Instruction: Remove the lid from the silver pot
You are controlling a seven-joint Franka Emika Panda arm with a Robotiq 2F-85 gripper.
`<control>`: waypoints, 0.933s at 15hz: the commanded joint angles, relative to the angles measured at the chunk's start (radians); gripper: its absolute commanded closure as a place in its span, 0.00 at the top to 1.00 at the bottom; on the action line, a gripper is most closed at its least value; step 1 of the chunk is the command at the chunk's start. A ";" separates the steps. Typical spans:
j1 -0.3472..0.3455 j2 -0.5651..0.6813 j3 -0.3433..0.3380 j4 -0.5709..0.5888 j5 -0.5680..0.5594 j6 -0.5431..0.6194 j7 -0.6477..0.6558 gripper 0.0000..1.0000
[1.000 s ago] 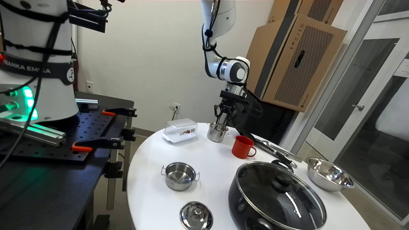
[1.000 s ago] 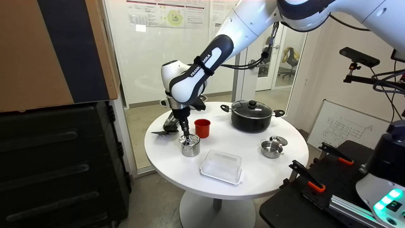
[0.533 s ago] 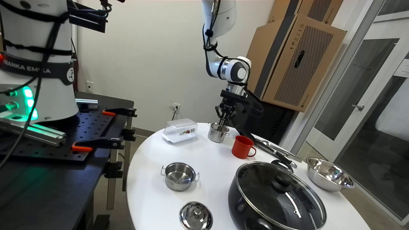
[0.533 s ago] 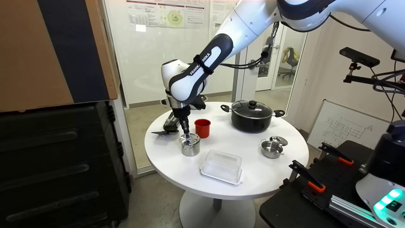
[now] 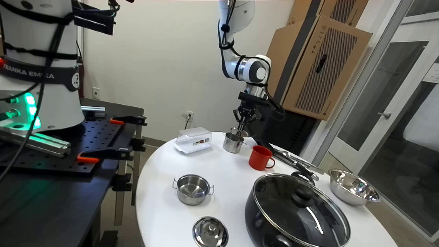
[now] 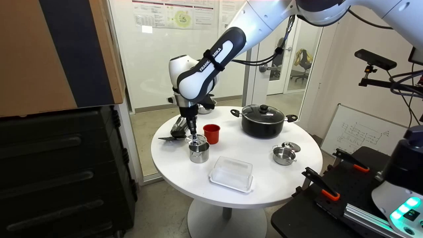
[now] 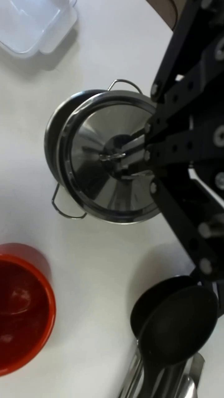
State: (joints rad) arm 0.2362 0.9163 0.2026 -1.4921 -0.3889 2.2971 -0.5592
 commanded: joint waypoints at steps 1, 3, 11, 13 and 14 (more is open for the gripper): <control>-0.026 -0.143 -0.011 -0.174 0.010 0.044 0.042 0.00; -0.045 -0.197 -0.018 -0.251 0.011 0.054 0.066 0.00; -0.113 -0.278 -0.067 -0.475 0.025 0.083 0.200 0.00; -0.100 -0.249 -0.083 -0.485 0.017 0.129 0.263 0.00; -0.088 -0.237 -0.093 -0.488 0.014 0.158 0.307 0.00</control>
State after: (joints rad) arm 0.1166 0.6761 0.1374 -1.9393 -0.3843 2.3775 -0.3514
